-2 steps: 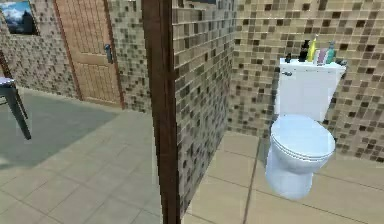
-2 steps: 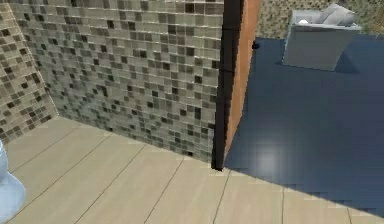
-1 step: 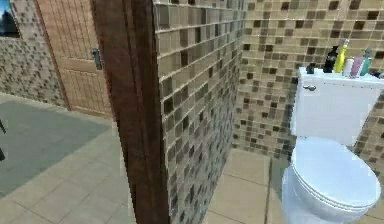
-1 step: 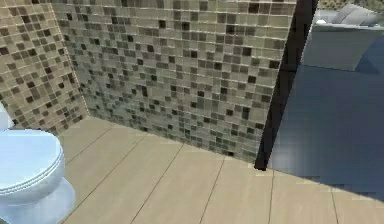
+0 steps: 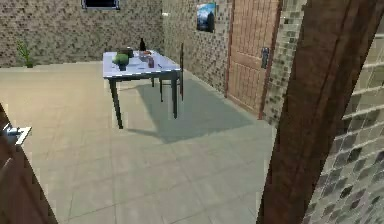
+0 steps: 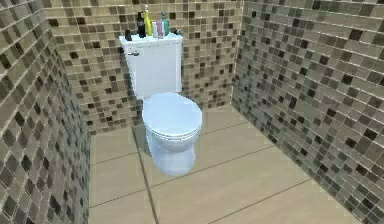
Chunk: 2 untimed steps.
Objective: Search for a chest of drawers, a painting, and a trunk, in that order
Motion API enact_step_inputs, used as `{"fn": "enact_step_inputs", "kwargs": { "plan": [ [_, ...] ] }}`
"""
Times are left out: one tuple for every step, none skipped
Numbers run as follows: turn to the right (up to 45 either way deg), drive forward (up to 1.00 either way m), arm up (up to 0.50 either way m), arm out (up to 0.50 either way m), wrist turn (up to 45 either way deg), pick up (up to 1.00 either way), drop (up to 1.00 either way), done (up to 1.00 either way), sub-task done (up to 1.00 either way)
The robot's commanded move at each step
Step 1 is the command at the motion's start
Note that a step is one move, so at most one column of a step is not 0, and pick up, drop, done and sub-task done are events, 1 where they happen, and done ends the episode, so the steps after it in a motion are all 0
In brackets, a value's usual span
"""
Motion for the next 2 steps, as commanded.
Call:
{"fn": "enact_step_inputs", "kwargs": {
  "plan": [
    [-24.0,0.0,0.0,0.0,0.0,0.0,0.0,0.0,0.0],
    [0.0,1.0,0.0,0.0,0.0,0.0,0.0,0.0,0.0]
  ]
}}
